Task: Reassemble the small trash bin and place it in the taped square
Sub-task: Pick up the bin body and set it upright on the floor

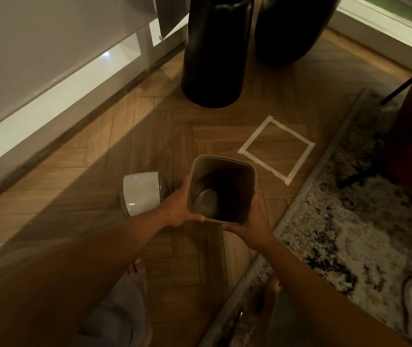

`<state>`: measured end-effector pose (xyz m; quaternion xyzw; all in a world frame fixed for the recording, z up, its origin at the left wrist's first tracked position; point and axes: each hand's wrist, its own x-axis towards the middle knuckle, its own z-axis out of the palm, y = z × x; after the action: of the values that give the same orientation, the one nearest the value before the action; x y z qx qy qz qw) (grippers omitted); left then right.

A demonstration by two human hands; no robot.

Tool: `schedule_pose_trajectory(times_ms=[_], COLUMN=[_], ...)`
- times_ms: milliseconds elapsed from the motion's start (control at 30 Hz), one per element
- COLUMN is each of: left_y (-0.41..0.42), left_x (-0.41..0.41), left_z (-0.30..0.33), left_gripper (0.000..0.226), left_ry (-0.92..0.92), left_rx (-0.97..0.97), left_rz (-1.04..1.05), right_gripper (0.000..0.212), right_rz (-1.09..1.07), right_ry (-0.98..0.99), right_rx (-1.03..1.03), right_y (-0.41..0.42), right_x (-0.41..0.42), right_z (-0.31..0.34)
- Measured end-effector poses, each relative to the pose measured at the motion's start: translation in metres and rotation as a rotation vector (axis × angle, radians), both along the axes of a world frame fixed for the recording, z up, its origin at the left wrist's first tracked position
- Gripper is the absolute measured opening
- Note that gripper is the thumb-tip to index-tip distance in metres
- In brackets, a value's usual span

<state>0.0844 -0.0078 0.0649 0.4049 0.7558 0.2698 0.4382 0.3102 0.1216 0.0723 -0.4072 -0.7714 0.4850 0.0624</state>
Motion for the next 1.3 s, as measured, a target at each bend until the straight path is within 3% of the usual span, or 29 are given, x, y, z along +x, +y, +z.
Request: schedule_pose_trajectory(times_ms=[267,467,667,1033,1300], left_y=[0.023,0.050,0.065,0.082,0.088], left_x=[-0.010,-0.010,-0.002,0.006,0.011], left_z=[0.007,0.006,0.004,0.000,-0.003], left_gripper=[0.139,0.138,0.128,0.137,0.130], left_ry=[0.021,0.047,0.023,0.034,0.045], left_rx=[-0.031,-0.035,-0.015,-0.042,-0.034], left_rz=[-0.125,-0.214,-0.250,-0.301,-0.319], right_gripper=[0.124,0.131,0.136,0.139,0.138], right_rz=[-0.152,-0.301,-0.333,-0.375,-0.391], right_ry=[0.099,0.049,0.008,-0.004,-0.009], right_rx=[0.034,0.076,0.083,0.056,0.059], right_y=[-0.019,-0.025,-0.018,-0.011,-0.008], right_x=[0.007,0.016,0.025,0.034,0.038], right_z=[-0.001,-0.003,-0.007,-0.008,-0.009])
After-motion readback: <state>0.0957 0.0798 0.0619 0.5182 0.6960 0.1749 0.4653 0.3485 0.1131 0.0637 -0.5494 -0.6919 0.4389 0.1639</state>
